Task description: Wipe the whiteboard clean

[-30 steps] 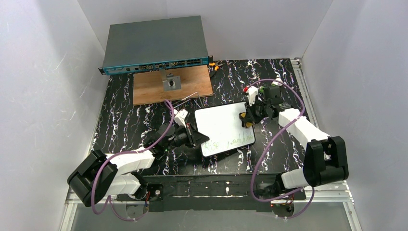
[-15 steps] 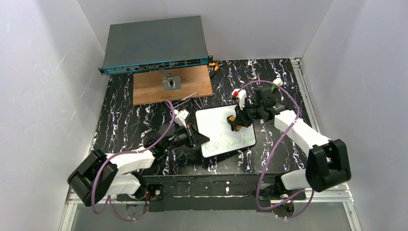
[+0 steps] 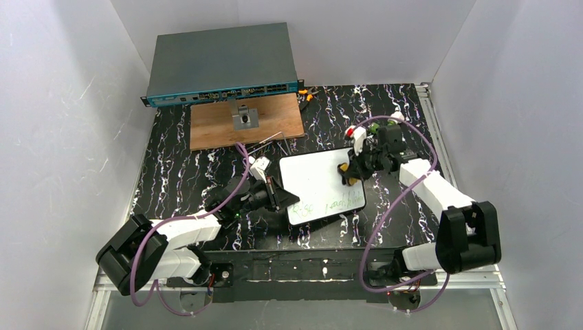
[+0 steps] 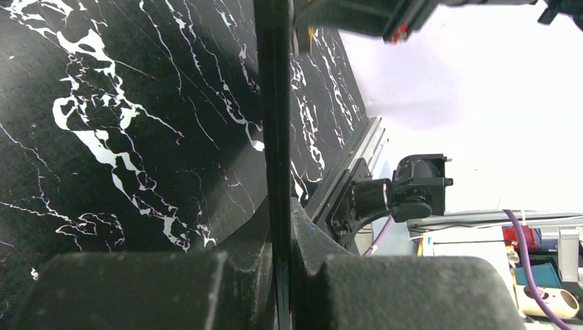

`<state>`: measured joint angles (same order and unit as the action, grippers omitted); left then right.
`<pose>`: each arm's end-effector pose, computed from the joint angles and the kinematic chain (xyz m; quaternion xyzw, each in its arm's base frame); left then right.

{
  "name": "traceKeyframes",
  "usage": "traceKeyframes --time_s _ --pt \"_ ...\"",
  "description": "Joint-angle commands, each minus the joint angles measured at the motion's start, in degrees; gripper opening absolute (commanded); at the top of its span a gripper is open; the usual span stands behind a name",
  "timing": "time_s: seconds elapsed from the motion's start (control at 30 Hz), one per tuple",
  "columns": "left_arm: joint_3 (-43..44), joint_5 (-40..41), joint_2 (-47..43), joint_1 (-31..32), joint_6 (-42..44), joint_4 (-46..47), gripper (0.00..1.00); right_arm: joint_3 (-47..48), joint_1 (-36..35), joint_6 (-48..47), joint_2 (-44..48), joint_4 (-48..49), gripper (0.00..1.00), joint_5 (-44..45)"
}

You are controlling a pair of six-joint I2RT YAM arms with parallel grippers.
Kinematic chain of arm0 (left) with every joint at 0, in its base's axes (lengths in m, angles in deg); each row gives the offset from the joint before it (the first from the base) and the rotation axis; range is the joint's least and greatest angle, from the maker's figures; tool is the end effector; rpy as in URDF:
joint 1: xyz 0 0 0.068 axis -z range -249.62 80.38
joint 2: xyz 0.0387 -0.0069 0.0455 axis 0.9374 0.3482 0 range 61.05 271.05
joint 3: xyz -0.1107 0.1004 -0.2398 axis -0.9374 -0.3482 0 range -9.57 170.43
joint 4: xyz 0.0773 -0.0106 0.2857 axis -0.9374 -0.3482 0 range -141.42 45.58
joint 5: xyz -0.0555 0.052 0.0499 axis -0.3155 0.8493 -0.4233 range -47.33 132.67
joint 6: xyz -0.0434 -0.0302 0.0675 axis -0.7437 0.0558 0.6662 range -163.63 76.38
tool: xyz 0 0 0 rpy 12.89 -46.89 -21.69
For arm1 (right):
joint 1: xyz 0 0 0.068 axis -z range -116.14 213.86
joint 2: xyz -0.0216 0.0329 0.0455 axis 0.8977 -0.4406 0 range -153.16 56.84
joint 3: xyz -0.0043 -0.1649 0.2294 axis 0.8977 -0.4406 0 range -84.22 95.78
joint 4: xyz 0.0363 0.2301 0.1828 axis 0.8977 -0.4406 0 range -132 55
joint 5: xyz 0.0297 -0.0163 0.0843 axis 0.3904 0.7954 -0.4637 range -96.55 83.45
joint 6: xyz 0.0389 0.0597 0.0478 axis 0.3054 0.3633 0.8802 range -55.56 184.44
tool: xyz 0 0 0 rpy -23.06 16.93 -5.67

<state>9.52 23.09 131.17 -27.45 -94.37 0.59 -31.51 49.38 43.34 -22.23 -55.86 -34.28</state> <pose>0.2016 -0.2169 0.1747 0.0587 0.7389 -0.5650 0.3626 0.3230 0.1198 0.2078 -0.3594 0.8341 0.2023 0.3664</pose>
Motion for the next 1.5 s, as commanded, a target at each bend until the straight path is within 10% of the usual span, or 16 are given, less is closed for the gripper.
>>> traceKeyframes --time_s 0.0,0.5,0.97,1.47 --pt "1.45 -1.56 -1.45 0.24 1.04 6.04 0.00 -3.77 -5.59 -7.42 5.62 -3.87 0.01 -11.73" --pt "1.08 -1.26 -3.22 0.27 1.52 4.80 0.00 -0.91 1.45 -2.98 -0.20 0.16 0.01 0.92" --pt "1.39 -1.60 -2.12 0.22 1.33 5.92 0.00 -3.84 -9.90 -13.06 4.79 -8.00 0.01 -12.35" --pt "0.55 -1.42 -3.22 0.26 1.87 5.83 0.00 -2.61 2.26 -7.48 1.49 -3.02 0.01 -8.07"
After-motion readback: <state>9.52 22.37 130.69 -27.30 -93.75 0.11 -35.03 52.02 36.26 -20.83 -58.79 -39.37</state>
